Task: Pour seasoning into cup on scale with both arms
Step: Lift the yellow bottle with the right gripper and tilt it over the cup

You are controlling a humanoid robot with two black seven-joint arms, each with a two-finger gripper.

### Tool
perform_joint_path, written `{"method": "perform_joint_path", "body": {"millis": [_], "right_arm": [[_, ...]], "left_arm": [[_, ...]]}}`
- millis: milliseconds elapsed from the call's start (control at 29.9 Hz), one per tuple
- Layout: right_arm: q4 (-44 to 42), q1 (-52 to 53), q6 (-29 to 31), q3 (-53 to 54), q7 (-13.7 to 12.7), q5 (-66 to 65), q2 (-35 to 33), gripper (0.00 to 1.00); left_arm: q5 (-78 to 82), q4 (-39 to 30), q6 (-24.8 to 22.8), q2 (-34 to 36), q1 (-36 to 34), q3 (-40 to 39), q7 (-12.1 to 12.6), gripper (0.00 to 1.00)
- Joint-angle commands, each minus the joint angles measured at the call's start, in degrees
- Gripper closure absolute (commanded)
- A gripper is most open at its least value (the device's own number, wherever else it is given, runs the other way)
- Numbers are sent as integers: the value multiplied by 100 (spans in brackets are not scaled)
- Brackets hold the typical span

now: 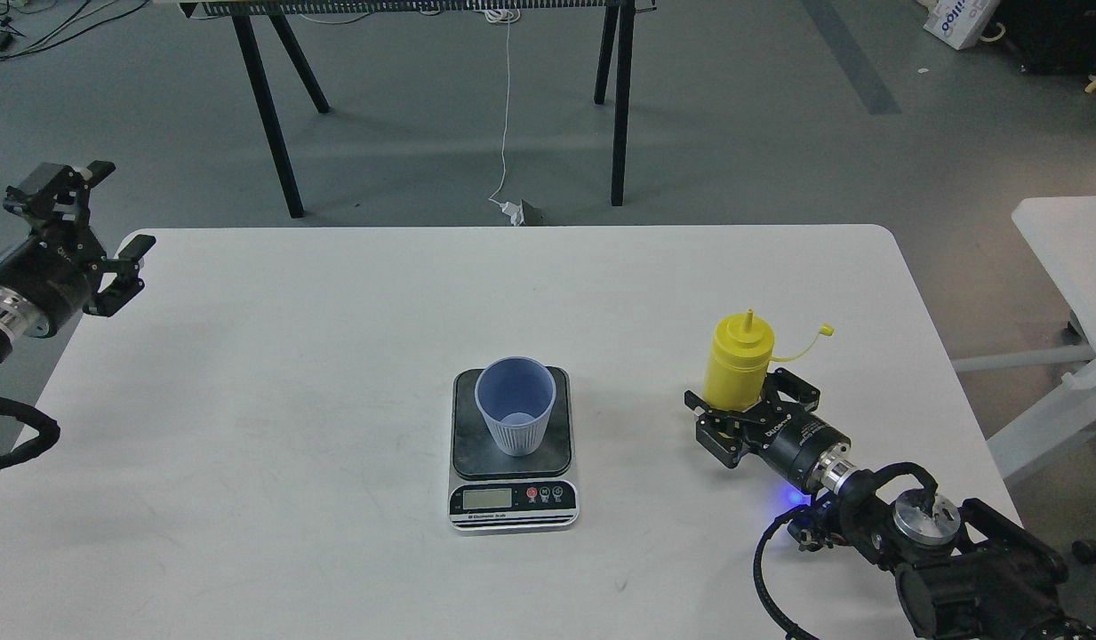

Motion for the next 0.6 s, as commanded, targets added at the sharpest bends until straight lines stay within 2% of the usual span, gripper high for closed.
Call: {"method": "perform_joint_path", "body": {"millis": [0, 100, 267, 434, 568], "right_arm": [[30, 335, 0, 0, 171, -444, 6, 89], [92, 905, 0, 1, 311, -629, -248, 93], [127, 2495, 0, -17, 320, -1505, -934, 93], [188, 3894, 0, -192, 329, -3464, -909, 93], [819, 4344, 0, -596, 329, -4819, -760, 93]], "left_arm": [[-8, -13, 0, 133, 21, -11, 0, 1], [-8, -31, 0, 169, 21, -116, 0, 1], [1, -57, 0, 160, 12, -310, 0, 1], [1, -66, 0, 116, -67, -319, 0, 1], [1, -57, 0, 99, -76, -477, 0, 1]]}}
